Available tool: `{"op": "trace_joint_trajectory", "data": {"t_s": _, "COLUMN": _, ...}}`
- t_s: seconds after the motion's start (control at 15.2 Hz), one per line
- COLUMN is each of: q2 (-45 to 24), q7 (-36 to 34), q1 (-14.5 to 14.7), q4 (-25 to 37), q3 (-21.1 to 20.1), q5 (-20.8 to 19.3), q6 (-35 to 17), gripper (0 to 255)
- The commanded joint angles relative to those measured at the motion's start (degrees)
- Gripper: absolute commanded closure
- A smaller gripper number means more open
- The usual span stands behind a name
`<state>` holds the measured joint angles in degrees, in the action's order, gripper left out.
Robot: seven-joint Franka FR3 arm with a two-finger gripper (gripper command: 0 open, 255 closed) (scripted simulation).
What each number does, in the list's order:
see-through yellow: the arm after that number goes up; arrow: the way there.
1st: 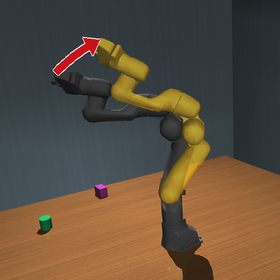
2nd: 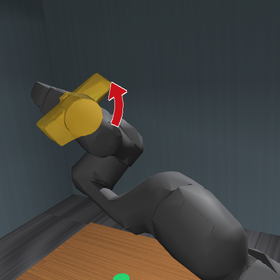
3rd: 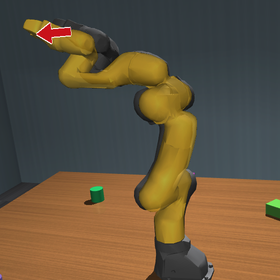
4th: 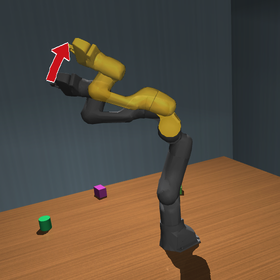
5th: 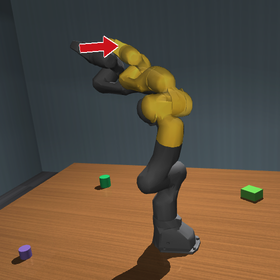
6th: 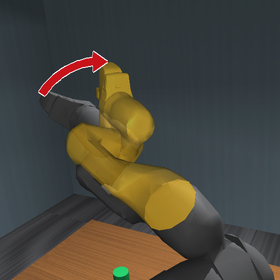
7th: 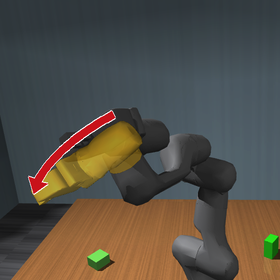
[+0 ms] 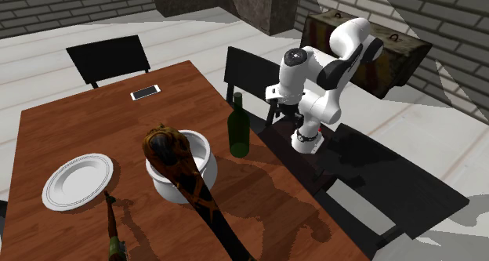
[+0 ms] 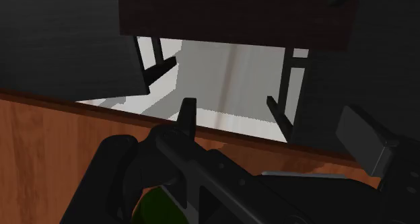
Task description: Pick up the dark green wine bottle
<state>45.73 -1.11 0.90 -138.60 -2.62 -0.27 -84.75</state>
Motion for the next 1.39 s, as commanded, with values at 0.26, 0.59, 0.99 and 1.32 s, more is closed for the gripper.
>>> {"op": "trace_joint_trajectory", "data": {"t_s": 0.26, "q2": -5.7, "q7": 1.7, "q1": -0.7, "q4": 8.2, "q3": 1.6, "q5": -1.0, "q6": 0.0, "gripper": 0}}
{"op": "trace_joint_trajectory", "data": {"t_s": 0.59, "q2": -12.7, "q7": 3.8, "q1": -1.4, "q4": 19.2, "q3": 3.5, "q5": -1.6, "q6": 1.0, "gripper": 0}}
{"op": "trace_joint_trajectory", "data": {"t_s": 0.99, "q2": -21.5, "q7": 6.4, "q1": -1.9, "q4": 34.2, "q3": 5.7, "q5": -1.5, "q6": 3.5, "gripper": 0}}
{"op": "trace_joint_trajectory", "data": {"t_s": 1.32, "q2": -29.8, "q7": 8.7, "q1": -2.3, "q4": 48.9, "q3": 7.7, "q5": -0.6, "q6": 7.1, "gripper": 0}}
